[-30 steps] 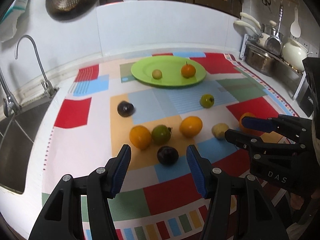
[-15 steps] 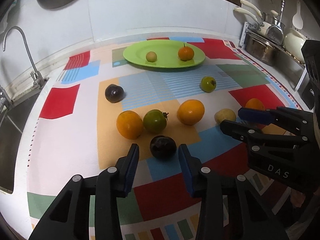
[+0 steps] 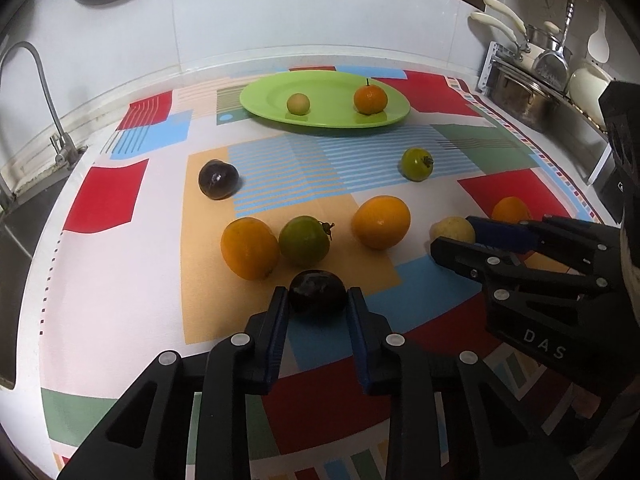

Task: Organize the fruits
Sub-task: 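Grasp the dark plum with the left tool while the right tool grasps a tan fruit, then carry the plum and the tan fruit over the green plate with both tools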

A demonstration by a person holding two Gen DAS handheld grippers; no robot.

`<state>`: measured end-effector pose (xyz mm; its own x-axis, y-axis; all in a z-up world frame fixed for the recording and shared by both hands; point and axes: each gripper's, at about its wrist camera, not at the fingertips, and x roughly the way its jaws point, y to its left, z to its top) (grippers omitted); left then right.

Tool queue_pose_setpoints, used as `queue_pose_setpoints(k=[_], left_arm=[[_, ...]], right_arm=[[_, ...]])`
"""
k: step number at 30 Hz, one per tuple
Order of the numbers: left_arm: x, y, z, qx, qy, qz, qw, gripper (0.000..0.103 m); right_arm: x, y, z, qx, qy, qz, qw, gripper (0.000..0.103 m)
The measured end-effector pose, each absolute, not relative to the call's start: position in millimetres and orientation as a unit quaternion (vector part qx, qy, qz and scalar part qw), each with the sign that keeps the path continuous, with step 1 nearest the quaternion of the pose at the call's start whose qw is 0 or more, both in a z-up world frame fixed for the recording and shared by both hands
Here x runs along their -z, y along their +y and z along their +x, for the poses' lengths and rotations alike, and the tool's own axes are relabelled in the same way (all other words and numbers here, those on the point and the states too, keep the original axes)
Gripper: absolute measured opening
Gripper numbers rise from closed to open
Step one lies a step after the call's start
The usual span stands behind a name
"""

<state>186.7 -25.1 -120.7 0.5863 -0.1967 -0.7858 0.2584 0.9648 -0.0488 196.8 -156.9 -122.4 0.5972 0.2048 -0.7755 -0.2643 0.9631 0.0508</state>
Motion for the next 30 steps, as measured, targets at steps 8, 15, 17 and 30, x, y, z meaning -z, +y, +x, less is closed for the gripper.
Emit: queue_pose_setpoints(k=[8, 15, 17, 30], left_arm=[[113, -25, 186, 0.127, 0.430, 0.039, 0.893, 0.029], [97, -23, 184, 0.128, 0.415, 0.039, 0.900, 0.029], [92, -22, 183, 0.128, 0.409, 0.039, 0.902, 0.029], [49, -16, 179, 0.136, 0.367, 0.041, 0.919, 0.029]], right_arm=[[121, -156, 196, -0.137, 0.427, -0.033, 0.893, 0.029], [103, -152, 190, -0.147, 0.409, -0.033, 0.900, 0.029], [98, -151, 189, -0.149, 0.405, -0.032, 0.902, 0.029], [59, -151, 181, -0.150, 0.371, -0.019, 0.916, 0.029]])
